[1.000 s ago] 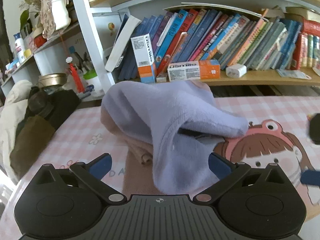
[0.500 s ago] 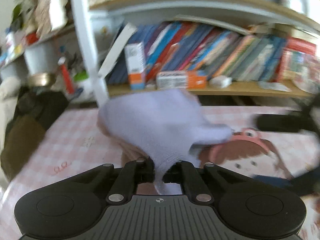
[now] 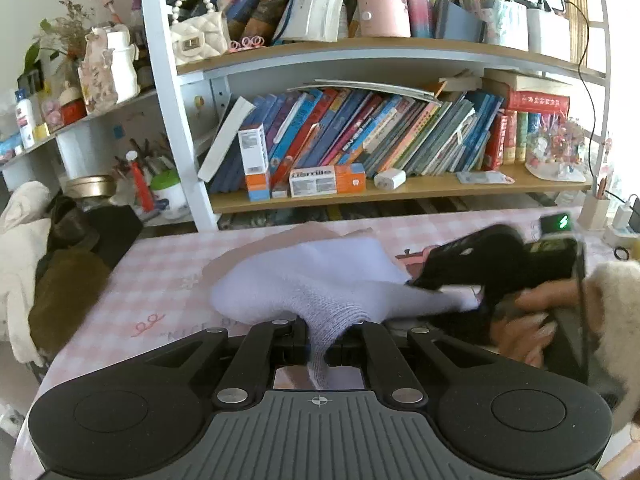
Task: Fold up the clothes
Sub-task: 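Lift the sweater with both grippers, shaking it open between them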
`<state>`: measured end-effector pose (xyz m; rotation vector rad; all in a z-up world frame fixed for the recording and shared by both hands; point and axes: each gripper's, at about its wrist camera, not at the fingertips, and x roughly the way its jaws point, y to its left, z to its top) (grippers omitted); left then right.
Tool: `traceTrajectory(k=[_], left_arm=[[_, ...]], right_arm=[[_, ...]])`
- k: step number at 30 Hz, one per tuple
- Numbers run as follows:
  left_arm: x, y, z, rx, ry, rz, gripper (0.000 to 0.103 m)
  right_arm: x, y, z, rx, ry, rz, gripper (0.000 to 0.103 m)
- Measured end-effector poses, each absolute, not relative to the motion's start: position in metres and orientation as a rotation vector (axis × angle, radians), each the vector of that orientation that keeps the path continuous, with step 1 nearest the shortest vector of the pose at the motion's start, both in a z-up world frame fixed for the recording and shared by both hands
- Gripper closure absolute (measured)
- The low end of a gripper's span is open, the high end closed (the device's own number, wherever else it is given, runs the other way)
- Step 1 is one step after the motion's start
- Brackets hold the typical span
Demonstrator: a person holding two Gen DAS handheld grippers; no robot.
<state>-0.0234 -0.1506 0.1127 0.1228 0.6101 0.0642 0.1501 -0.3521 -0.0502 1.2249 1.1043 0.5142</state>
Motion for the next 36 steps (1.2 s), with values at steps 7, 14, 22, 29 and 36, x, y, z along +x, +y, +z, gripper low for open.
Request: traceTrajectory(k=[7, 14, 22, 29, 36], left_arm=[[-0.028, -0.193, 0.156, 0.150, 0.434, -0.186, 0.099], [-0.048, -0.207, 0.234, 0.015, 0.060, -0.531, 0.099], [-0.024, -0.187, 0.182, -0.163, 0.281, -0.499, 0.098], [0.012, -0.130, 0.051, -0.236, 0.736, -0.272, 0.098], [0.018, -0.076, 0.033, -0.271, 0.825, -0.184, 0.097]], right_arm=[[0.155, -0.412, 0.062, 1.002, 0.667, 0.578, 0.095], [0.124, -0.455, 0.219, 0.853, 0.070, 0.787, 0.095], [0.157, -0.379, 0.215, 0.573, 0.294, 0.916, 0.095], [0.205, -0.277, 0.045, 0.360, 0.875, 0.703, 0.095], [0.221, -0.233, 0.026, 0.380, 0.890, 0.635, 0.095]])
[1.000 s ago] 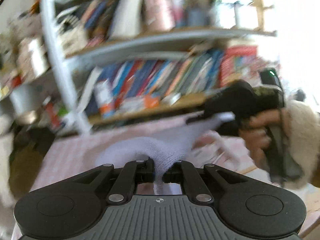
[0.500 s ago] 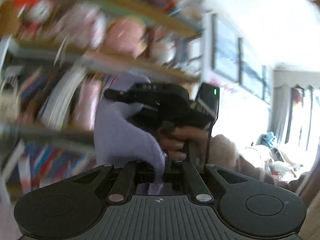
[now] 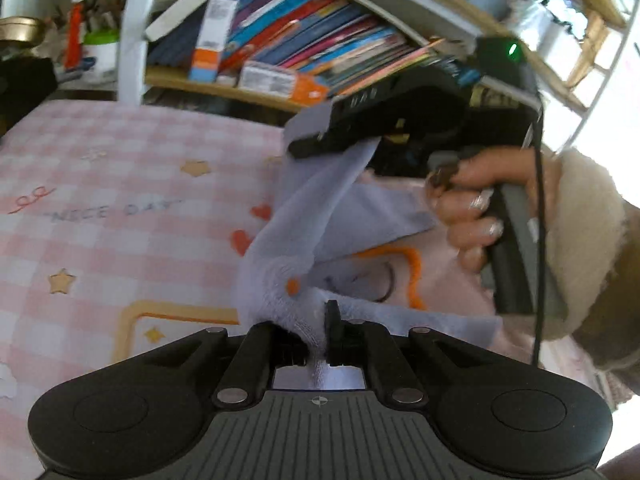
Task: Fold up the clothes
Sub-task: 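Lift the sweater with both grippers, shaking it open between them, then lay the sweater flat on the mat and open both grippers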
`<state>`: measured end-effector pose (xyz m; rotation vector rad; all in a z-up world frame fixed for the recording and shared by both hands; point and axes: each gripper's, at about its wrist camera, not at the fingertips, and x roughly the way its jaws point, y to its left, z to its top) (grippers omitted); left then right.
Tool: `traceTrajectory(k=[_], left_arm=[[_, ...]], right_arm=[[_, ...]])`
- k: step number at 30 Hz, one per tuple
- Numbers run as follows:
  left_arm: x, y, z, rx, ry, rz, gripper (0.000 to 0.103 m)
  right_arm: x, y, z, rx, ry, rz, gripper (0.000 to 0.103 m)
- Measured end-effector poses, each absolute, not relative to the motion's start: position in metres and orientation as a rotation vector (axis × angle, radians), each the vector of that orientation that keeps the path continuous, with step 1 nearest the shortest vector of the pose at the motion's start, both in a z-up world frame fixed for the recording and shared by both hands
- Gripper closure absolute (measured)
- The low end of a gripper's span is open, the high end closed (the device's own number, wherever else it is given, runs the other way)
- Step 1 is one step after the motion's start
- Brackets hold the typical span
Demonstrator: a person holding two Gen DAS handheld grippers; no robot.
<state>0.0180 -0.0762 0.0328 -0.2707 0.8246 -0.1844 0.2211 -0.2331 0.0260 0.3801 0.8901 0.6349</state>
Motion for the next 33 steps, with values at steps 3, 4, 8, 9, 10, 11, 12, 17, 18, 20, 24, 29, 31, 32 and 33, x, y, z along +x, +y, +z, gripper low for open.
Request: traceTrajectory(k=[3, 4, 8, 9, 10, 11, 12, 17, 18, 20, 24, 29, 31, 32, 33], left_arm=[[0.033, -0.057, 0.031, -0.278, 0.848, -0.143, 0.097], [0.038, -0.050, 0.031, -0.283, 0.853, -0.132, 0.097], [0.051, -0.041, 0.028, -0.272, 0.857, -0.124, 0.096], [0.053, -0.040, 0.025, -0.276, 0.857, -0.120, 0.096], [0.055, -0.039, 0.021, -0.285, 0.863, -0.115, 0.096], [0.058, -0.040, 0.017, -0.288, 0.870, -0.111, 0.096], [0.061, -0.041, 0.014, -0.288, 0.876, -0.107, 0.096], [0.064, -0.046, 0.005, -0.285, 0.863, -0.079, 0.096], [0.063, -0.045, 0.004, -0.289, 0.856, -0.070, 0.096], [0.061, -0.044, 0.004, -0.305, 0.851, -0.053, 0.094], [0.055, -0.048, 0.006, -0.304, 0.834, -0.002, 0.091], [0.040, -0.059, 0.018, -0.257, 0.801, 0.040, 0.090], [0.033, -0.064, 0.023, -0.237, 0.789, 0.058, 0.090], [0.028, -0.066, 0.025, -0.231, 0.784, 0.065, 0.090], [0.025, -0.068, 0.027, -0.229, 0.781, 0.068, 0.090]], right_arm=[[0.221, -0.217, 0.030, 0.346, 0.845, 0.584, 0.091], [0.224, -0.214, 0.030, 0.329, 0.841, 0.569, 0.089], [0.216, -0.227, 0.024, 0.334, 0.850, 0.553, 0.052], [0.210, -0.236, 0.024, 0.349, 0.852, 0.551, 0.052], [0.205, -0.245, 0.023, 0.363, 0.854, 0.550, 0.052], [0.199, -0.253, 0.023, 0.377, 0.856, 0.548, 0.052], [0.193, -0.262, 0.023, 0.391, 0.859, 0.547, 0.052], [0.149, -0.309, 0.019, 0.384, 0.877, 0.534, 0.052], [0.141, -0.317, 0.016, 0.367, 0.877, 0.517, 0.052], [0.125, -0.338, 0.009, 0.331, 0.882, 0.452, 0.052], [0.101, -0.374, -0.010, 0.294, 0.931, 0.358, 0.053], [0.082, -0.404, -0.025, 0.298, 1.005, 0.341, 0.056], [0.074, -0.412, -0.027, 0.299, 1.010, 0.359, 0.057], [0.071, -0.415, -0.026, 0.298, 1.011, 0.367, 0.057], [0.070, -0.416, -0.025, 0.296, 1.012, 0.372, 0.057]])
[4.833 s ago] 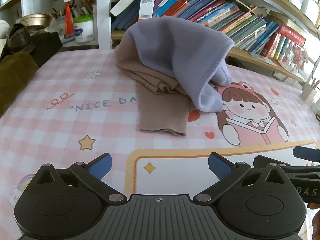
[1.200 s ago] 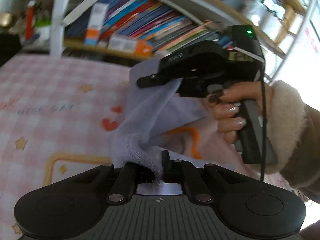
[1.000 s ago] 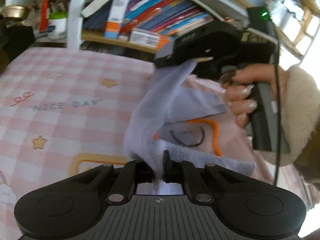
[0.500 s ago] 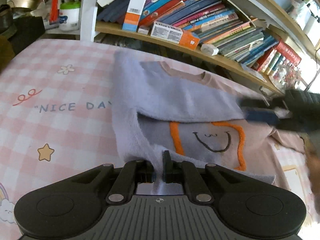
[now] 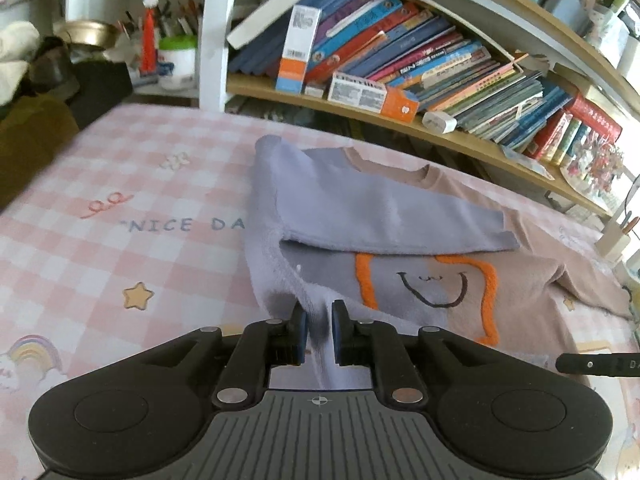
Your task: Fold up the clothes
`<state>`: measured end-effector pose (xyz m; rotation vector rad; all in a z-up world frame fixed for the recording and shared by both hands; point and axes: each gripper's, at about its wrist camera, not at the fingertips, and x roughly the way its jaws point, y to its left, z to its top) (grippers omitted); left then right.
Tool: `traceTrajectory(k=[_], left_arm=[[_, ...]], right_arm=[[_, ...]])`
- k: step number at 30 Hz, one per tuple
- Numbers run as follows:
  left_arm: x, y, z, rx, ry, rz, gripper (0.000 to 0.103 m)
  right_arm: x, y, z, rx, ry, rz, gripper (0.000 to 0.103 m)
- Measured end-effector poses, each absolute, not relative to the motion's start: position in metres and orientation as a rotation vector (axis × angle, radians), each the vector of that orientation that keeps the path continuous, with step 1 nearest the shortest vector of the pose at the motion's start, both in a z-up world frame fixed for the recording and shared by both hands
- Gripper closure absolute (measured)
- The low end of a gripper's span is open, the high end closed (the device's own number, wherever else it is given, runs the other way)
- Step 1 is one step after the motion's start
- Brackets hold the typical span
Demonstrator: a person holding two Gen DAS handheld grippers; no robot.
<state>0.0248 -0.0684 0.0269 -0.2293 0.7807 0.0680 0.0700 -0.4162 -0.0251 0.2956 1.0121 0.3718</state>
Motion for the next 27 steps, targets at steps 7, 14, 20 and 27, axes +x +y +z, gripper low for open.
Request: traceTrajectory(k=[7, 14, 20, 27], left_arm=[[0.007, -0.091, 0.034, -0.211, 0.771, 0.066, 0.083], [-0.003, -0.096, 0.045, -0.183, 0.749, 0.071, 0.082], [-0.014, -0.089, 0.068, -0.173, 0.684, 0.117, 0.082], [-0.024, -0.091, 0.069, -0.222, 0.695, 0.103, 0.082]], right_arm=[[0.066, -0.414, -0.023, 0.250, 1.002, 0.402, 0.056], [0.064, -0.413, -0.024, 0.224, 0.988, 0.421, 0.055], [0.064, -0.412, -0.024, 0.225, 0.985, 0.420, 0.054], [0.064, -0.412, -0.023, 0.220, 0.983, 0.423, 0.053]])
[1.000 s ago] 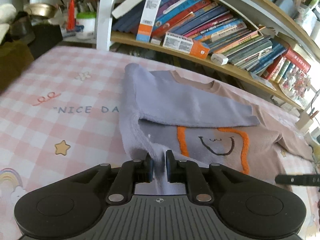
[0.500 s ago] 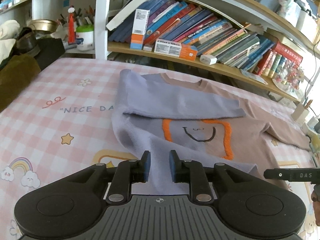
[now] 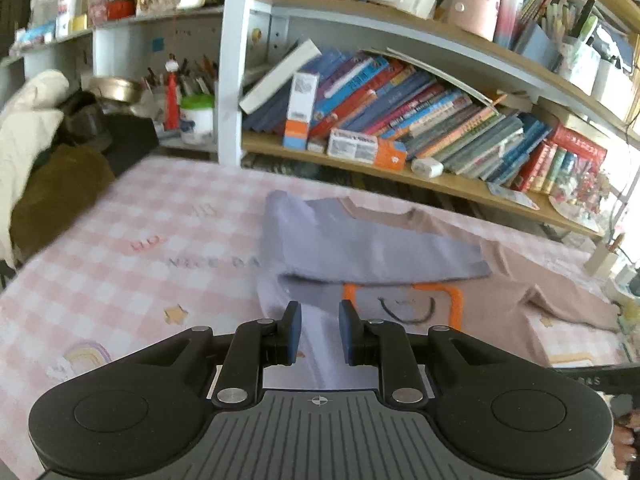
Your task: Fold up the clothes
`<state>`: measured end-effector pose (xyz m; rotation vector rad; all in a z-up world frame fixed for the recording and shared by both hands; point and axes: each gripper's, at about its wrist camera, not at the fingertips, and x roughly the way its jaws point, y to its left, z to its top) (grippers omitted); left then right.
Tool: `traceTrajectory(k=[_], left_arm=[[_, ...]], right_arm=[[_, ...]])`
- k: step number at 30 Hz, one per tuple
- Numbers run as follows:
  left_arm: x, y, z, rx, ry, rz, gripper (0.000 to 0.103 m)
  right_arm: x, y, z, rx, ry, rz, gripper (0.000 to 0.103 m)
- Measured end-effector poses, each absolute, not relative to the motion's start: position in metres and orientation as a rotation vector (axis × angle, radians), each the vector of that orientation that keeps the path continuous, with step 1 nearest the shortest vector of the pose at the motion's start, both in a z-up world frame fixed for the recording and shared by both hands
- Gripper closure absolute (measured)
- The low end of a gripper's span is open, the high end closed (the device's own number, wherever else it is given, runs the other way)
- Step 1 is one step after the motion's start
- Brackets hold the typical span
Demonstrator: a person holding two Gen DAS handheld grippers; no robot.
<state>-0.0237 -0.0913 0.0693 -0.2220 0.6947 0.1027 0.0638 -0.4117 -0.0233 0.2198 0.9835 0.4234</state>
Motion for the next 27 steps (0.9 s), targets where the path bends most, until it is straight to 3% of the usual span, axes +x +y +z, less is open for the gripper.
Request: traceTrajectory(k=[4, 6, 7, 10, 13, 17, 23, 27], left_arm=[[-0.024, -0.102, 0.044, -0.284, 0.777, 0.057, 0.075], [-0.023, -0.103, 0.028, -0.306, 0.813, 0.072, 0.052], [-0.022, -0.103, 0.022, -0.313, 0.825, 0.081, 0.048], [-0.013, -0.100, 0.007, -0.329, 0.846, 0.095, 0.048], [-0.005, -0.099, -0.005, -0.371, 0.863, 0.088, 0.055], [-0.008, -0.096, -0.004, -0.447, 0.852, 0.035, 0.099], [-0.040, -0.060, 0.033, -0.471, 0.743, 0.131, 0.099], [-0.050, -0.041, 0.042, -0.355, 0.788, 0.212, 0.098]], right_arm=[[0.062, -0.414, -0.023, 0.232, 0.987, 0.424, 0.053], [0.062, -0.414, -0.023, 0.231, 0.988, 0.426, 0.053], [0.061, -0.414, -0.023, 0.230, 0.988, 0.427, 0.053], [0.060, -0.413, -0.023, 0.224, 0.989, 0.429, 0.053], [0.060, -0.413, -0.022, 0.218, 0.991, 0.429, 0.053], [0.060, -0.415, -0.023, 0.227, 0.988, 0.425, 0.053], [0.063, -0.421, -0.024, 0.272, 1.000, 0.429, 0.053], [0.065, -0.421, -0.024, 0.275, 1.002, 0.430, 0.053]])
